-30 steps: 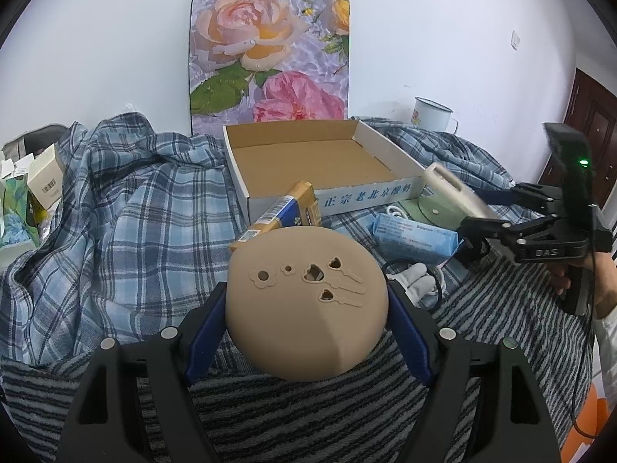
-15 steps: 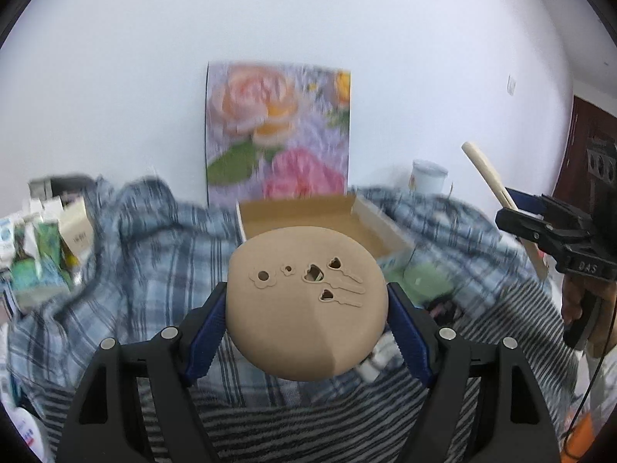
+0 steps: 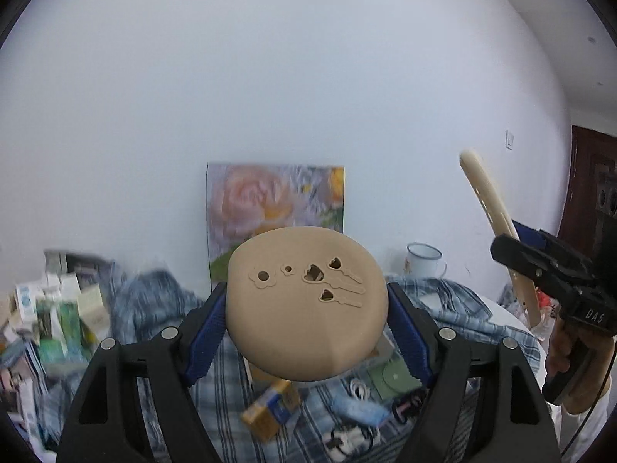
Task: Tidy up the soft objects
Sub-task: 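Lift the tan squishy with the left tool while the right tool lifts the phone case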
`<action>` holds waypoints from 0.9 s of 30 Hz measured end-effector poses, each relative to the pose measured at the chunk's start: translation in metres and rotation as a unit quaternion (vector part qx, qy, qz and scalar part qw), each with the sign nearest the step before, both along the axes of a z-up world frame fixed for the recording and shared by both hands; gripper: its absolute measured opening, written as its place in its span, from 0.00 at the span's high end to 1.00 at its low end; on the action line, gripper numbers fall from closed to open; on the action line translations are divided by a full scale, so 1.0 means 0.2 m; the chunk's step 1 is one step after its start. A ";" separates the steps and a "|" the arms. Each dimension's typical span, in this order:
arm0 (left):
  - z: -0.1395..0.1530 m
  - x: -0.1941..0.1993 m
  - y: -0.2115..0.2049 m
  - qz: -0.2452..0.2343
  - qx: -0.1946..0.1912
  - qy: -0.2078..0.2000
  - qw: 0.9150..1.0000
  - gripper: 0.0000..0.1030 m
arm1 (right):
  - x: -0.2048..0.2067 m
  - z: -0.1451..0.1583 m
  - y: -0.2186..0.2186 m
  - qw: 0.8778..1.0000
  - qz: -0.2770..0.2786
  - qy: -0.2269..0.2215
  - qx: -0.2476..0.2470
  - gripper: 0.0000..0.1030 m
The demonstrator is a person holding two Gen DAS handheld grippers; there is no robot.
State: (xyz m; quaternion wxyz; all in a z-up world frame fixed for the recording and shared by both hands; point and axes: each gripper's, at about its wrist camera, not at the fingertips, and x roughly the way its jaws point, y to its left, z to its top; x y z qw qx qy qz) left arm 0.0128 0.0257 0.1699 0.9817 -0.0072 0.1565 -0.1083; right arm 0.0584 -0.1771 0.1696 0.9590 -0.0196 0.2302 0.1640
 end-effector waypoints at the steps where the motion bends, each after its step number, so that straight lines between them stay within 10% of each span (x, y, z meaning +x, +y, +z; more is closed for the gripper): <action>1: 0.02 0.01 -0.01 0.000 0.002 -0.003 1.000 0.22 | 0.02 0.02 0.00 1.000 -0.001 -0.007 0.005 0.31; 17: 0.20 0.38 -0.15 0.025 0.028 -0.034 0.999 0.22 | 0.32 0.15 -0.02 0.997 -0.022 -0.047 0.052 0.31; 27: 0.00 0.68 -0.14 0.059 0.055 0.014 0.997 0.22 | 0.49 -0.16 -0.07 0.998 -0.028 0.021 0.060 0.31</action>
